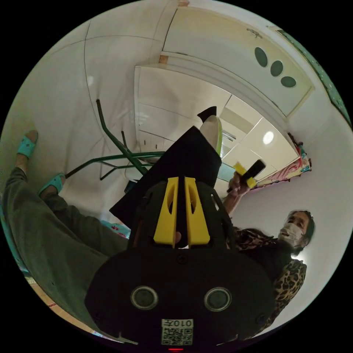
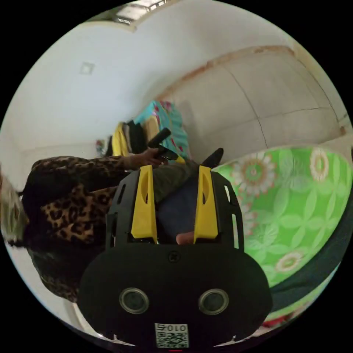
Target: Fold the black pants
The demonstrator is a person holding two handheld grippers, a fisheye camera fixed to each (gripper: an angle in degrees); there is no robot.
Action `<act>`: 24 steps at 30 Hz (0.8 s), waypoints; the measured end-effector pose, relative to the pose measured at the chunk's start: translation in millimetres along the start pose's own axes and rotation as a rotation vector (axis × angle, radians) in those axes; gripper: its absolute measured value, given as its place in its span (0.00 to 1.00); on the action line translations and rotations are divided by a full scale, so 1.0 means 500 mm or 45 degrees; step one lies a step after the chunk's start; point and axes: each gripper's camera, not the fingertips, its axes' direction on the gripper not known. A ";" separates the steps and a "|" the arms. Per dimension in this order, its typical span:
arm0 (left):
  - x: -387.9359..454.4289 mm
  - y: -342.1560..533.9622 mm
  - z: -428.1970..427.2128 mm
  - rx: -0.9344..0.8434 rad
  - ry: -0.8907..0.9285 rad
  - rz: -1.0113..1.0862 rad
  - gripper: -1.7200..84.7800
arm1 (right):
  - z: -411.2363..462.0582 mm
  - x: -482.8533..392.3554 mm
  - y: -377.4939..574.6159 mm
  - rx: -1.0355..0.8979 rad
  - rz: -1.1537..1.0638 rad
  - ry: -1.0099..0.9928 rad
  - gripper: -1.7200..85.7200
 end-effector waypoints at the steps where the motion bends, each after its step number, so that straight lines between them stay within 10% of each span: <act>1: -0.008 -0.001 -0.001 0.008 0.016 0.000 0.03 | 0.023 0.001 -0.069 -0.155 0.010 0.112 0.20; 9: -0.013 -0.024 -0.064 0.135 0.058 0.071 0.02 | 0.206 0.045 -0.218 -0.666 0.084 0.174 0.08; 24: 0.173 -0.253 0.073 0.103 0.185 0.454 0.02 | -0.121 0.209 0.026 0.363 0.353 0.344 0.08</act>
